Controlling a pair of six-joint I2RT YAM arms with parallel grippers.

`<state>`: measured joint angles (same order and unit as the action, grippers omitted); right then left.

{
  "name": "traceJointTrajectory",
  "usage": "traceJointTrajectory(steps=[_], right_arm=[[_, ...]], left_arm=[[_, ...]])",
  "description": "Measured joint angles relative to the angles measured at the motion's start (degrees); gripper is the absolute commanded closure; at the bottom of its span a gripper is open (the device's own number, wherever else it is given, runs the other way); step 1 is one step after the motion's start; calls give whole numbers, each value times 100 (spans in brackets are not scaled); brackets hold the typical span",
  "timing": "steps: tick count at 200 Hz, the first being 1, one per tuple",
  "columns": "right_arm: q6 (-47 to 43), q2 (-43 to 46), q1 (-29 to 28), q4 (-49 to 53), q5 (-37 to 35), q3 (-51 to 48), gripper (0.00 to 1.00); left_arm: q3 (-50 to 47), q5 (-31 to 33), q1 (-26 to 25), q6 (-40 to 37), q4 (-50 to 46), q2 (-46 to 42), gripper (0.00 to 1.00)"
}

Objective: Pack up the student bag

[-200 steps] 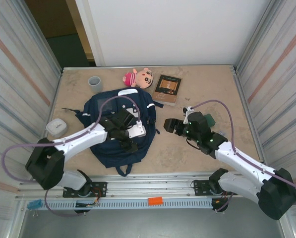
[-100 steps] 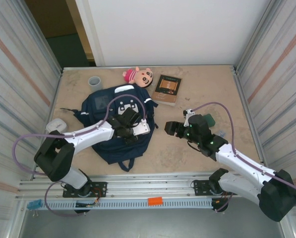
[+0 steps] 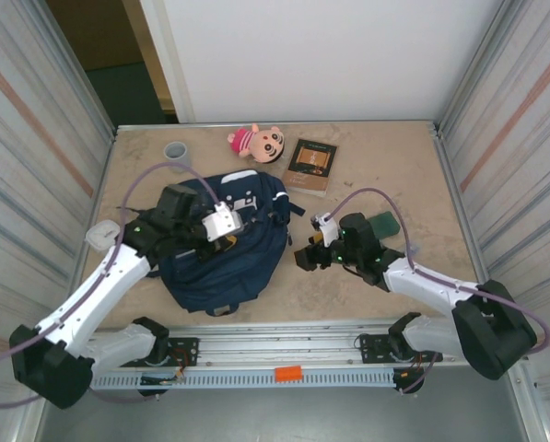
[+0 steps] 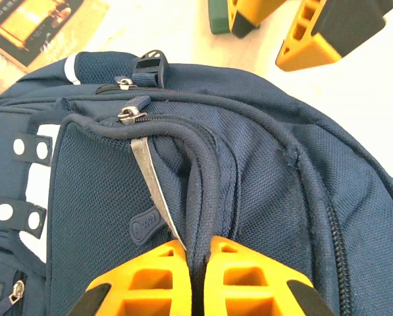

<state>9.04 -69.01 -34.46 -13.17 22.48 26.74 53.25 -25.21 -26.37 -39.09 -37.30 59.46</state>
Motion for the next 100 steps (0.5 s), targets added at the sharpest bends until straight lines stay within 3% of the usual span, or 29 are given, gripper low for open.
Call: traceJointTrajectory(steps=[55, 78, 100], right_arm=[[-997, -1069, 9, -616, 863, 109, 34], [-1266, -1360, -22, -667, 1113, 352, 45], [-1434, -1480, -83, -763, 1300, 577, 68]], left_arm=[[-39, -710, 496, -667, -616, -431, 100], [-39, -844, 570, -809, -767, -435, 100], [-39, -890, 579, -852, -774, -437, 100]])
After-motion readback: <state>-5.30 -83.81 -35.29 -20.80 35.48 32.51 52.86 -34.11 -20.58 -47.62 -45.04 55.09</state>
